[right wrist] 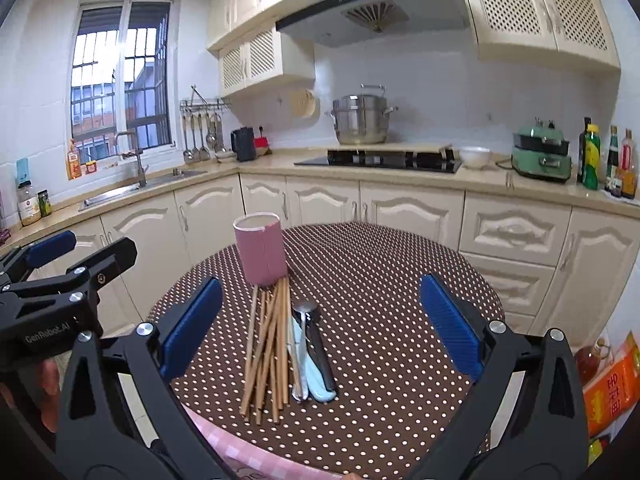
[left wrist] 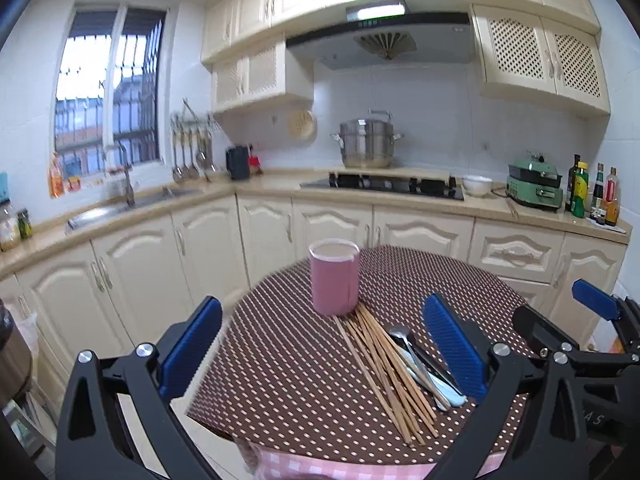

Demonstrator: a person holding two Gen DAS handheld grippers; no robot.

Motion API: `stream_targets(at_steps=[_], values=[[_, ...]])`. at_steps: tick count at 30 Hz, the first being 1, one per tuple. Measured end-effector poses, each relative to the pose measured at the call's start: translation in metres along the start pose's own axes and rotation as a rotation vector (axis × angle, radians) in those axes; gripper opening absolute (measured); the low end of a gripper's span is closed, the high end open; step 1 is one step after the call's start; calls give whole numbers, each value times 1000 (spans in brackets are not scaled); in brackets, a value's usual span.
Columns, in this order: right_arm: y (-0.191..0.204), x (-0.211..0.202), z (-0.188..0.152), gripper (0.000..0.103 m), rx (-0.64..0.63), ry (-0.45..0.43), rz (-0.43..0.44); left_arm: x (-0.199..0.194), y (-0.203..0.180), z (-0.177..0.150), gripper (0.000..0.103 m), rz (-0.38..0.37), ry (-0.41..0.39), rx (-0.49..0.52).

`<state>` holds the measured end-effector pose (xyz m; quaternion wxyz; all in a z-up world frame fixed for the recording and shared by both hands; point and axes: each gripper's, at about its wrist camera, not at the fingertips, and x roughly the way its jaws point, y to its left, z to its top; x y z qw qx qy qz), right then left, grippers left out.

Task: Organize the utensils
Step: 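Grasp a wooden chopstick with the left tool while the right tool grasps the dark fork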

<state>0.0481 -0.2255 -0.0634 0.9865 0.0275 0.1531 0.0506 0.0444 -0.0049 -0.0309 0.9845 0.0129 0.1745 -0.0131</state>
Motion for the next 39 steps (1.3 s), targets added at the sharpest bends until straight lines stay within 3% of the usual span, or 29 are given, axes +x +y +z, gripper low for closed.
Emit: stream_targets(at_steps=[6, 13, 18, 20, 24, 26, 32, 39], values=[[-18, 17, -9, 97, 34, 58, -23, 44, 17, -12, 99, -63, 200, -100], [-43, 47, -27, 97, 90, 199, -34, 97, 42, -37, 99, -158, 433, -235], [-51, 60, -36, 97, 92, 244, -26, 128, 40, -51, 97, -177, 532, -217], [-53, 65, -37, 97, 82, 257, -30, 142, 35, -53, 83, -195, 576, -209], [-55, 73, -41, 97, 67, 283, -35, 182, 26, -62, 67, -213, 693, -237], [-58, 77, -42, 97, 63, 297, -35, 195, 21, -63, 66, -216, 718, -241], [-66, 92, -42, 97, 42, 343, -45, 224, 5, -68, 54, -136, 793, -156], [-65, 118, -30, 97, 8, 417, 0, 241, -1, -66, 51, -80, 774, -100]])
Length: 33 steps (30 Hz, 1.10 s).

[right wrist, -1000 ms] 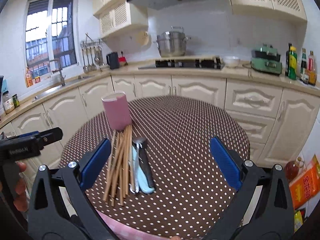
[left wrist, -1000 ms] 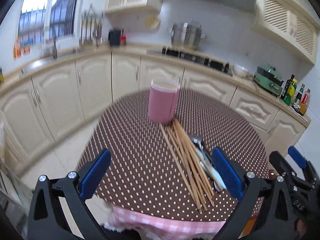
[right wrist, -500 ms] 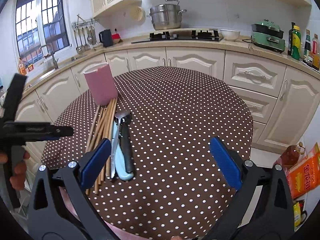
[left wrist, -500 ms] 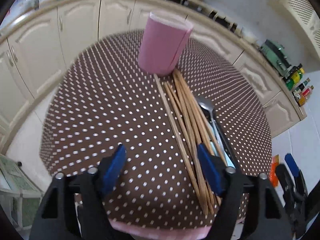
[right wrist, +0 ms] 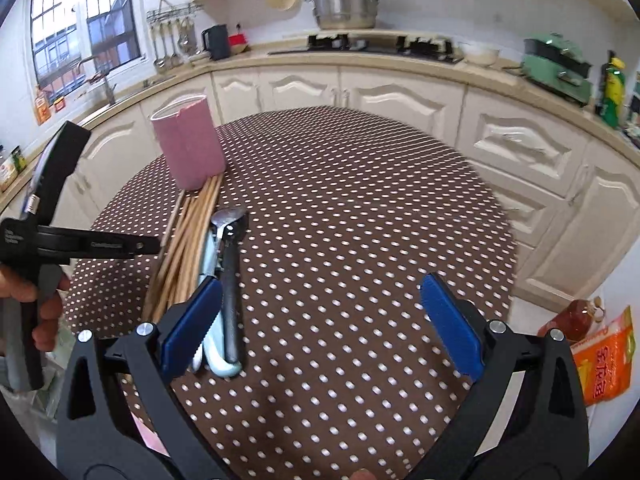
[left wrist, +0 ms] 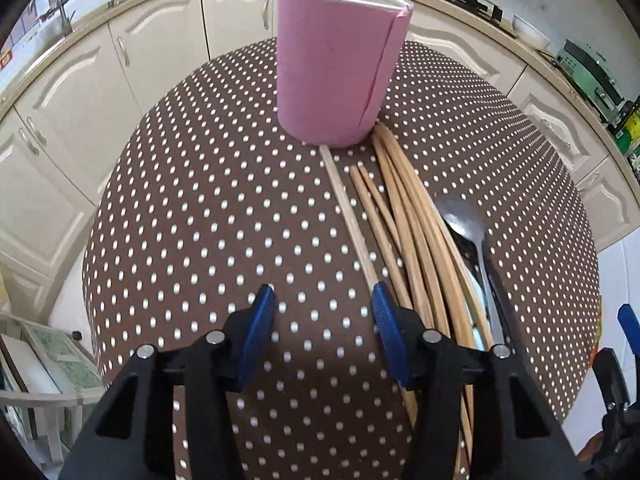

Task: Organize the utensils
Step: 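Grasp a wooden chopstick with the left tool while the right tool grasps the dark fork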

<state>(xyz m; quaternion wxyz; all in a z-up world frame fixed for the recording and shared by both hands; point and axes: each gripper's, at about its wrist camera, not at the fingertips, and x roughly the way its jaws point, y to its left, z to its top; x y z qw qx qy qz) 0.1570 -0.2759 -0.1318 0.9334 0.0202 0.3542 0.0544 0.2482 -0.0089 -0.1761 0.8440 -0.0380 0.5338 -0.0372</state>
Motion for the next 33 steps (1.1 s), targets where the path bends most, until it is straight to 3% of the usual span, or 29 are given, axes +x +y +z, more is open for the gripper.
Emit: stream_targets(at_steps=[1, 3, 4, 7, 12, 15, 20, 25, 30, 33], values=[[2, 5, 6, 97, -13, 22, 16, 3, 0, 5, 50, -2, -3, -4], [6, 16, 14, 97, -38, 57, 53, 9, 3, 13, 34, 3, -4, -8], [6, 24, 19, 97, -41, 96, 72, 10, 5, 14, 10, 51, -1, -7], [8, 48, 30, 97, -39, 209, 155, 8, 19, 14, 1, 7, -4, -34], [13, 78, 41, 90, -73, 364, 180, 4, 34, 11, 0, -50, 20, -53], [18, 84, 46, 84, -105, 404, 173, 4, 44, 7, 1, -211, 20, -115], [28, 93, 47, 64, -146, 477, 178, 4, 30, 9, 4, -201, 15, -89], [40, 102, 45, 54, -186, 524, 183, 14, -12, 8, 19, -169, 21, -69], [54, 112, 48, 49, -229, 546, 167, 34, -23, 22, 22, -109, 45, -54], [66, 125, 51, 40, -262, 564, 133, 43, -31, 33, 22, -84, 56, -32]])
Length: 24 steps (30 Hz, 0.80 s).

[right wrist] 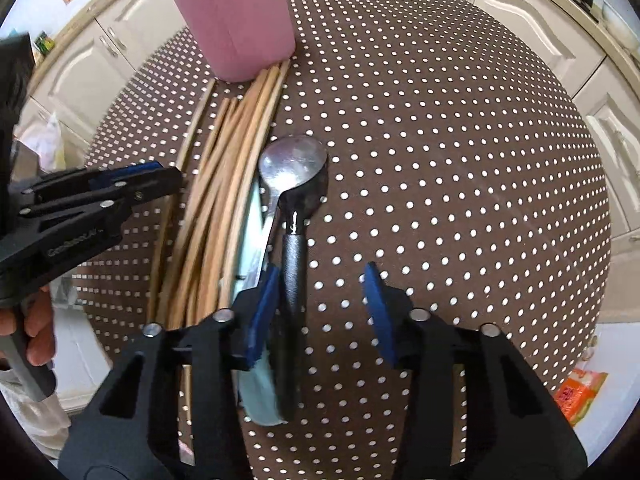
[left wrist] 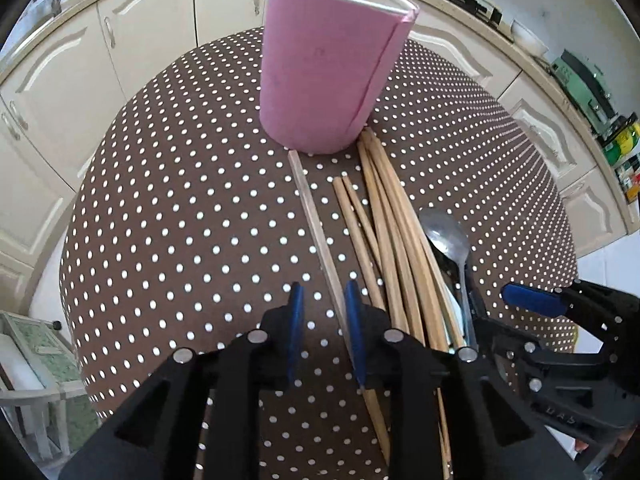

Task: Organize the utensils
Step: 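Grasp a wooden chopstick with the left tool while the right tool grasps the dark fork, then lift the chopstick with the left tool while the right tool lifts the fork toward the pink cup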

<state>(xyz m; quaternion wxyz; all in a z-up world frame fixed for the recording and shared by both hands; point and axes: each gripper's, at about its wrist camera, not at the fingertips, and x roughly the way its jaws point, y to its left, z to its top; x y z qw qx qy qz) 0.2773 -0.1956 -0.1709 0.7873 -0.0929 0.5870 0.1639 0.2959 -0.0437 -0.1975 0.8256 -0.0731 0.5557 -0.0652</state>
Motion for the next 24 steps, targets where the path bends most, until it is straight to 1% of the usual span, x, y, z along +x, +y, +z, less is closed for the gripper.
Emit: stream_targets(at_steps=[2, 3, 7, 10, 12, 14, 16, 18, 19, 21, 24], values=[[4, 3, 11, 39, -1, 9, -7, 7, -7, 8, 22, 9, 7, 6], [4, 4, 15, 39, -4, 14, -9, 5, 1, 10, 22, 13, 12, 9], [8, 9, 33, 38, -9, 35, -23, 13, -3, 25, 22, 41, 36, 21], [12, 14, 49, 32, -18, 41, -42, 17, -8, 34, 22, 56, 47, 34], [18, 21, 61, 27, -19, 43, -50, 21, -14, 38, 20, 72, 41, 56], [12, 19, 59, 20, -13, 42, -49, 20, -16, 37, 15, 84, 27, 66], [5, 19, 60, 15, -3, 40, -39, 19, -15, 33, 12, 84, 18, 71], [-1, 17, 55, 15, 7, 34, -19, 19, -15, 31, 11, 80, 14, 65], [-10, 13, 45, 15, 10, 30, -14, 20, -16, 32, 11, 80, 10, 63], [-12, 12, 44, 15, 6, 16, -18, 21, -19, 33, 10, 79, -7, 55], [-14, 8, 36, 14, 11, -7, -16, 24, -17, 25, 7, 48, -42, 28]])
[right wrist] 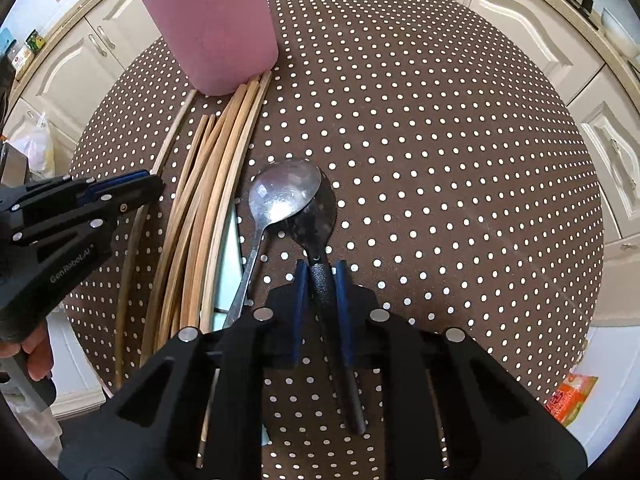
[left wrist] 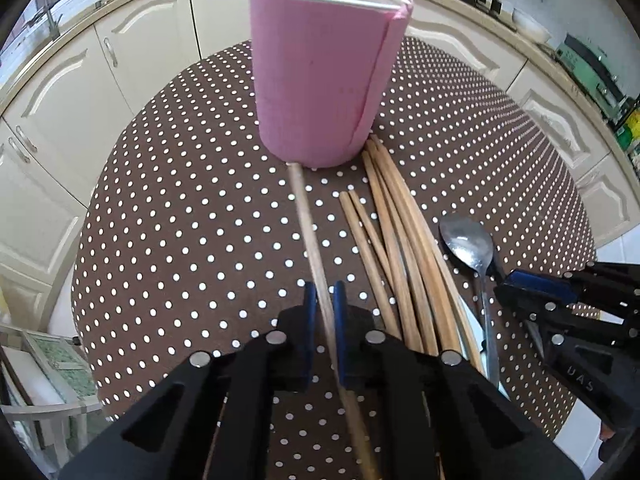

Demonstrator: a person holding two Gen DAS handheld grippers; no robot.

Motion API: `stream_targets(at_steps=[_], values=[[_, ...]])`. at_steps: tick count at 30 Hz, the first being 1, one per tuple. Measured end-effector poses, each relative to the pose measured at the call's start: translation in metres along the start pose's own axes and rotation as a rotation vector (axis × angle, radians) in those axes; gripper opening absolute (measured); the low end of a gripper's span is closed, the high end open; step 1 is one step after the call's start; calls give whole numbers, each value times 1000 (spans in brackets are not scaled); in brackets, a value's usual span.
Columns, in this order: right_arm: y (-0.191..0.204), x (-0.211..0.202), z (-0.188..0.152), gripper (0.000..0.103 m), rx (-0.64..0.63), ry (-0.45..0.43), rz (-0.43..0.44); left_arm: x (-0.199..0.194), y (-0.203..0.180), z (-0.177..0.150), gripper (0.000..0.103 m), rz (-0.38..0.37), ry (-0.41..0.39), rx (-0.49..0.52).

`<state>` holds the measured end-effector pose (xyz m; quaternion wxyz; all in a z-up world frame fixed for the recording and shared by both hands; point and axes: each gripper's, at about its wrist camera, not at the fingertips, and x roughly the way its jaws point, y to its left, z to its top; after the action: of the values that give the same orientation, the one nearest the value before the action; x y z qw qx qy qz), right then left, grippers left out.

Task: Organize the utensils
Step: 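Lift the chopstick with the left tool while the right tool lifts the fork toward the pink cup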

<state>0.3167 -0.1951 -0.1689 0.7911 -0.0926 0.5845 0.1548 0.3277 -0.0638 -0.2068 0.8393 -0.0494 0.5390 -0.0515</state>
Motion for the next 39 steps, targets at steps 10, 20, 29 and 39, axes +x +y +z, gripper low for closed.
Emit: stream_targets(at_steps=[10, 20, 29, 39], values=[[-21, -15, -26, 12, 82, -78, -9, -28, 16, -21, 5, -97, -81, -25], [-44, -62, -49, 11, 138, -218, -7, -87, 26, -41, 5, -111, -214, 23], [-46, -102, -68, 11, 156, -331, 10, -133, 28, -43, 5, -150, -308, 53], [-10, -151, -60, 11, 122, -575, 191, -170, 17, -33, 5, -217, -406, 99]])
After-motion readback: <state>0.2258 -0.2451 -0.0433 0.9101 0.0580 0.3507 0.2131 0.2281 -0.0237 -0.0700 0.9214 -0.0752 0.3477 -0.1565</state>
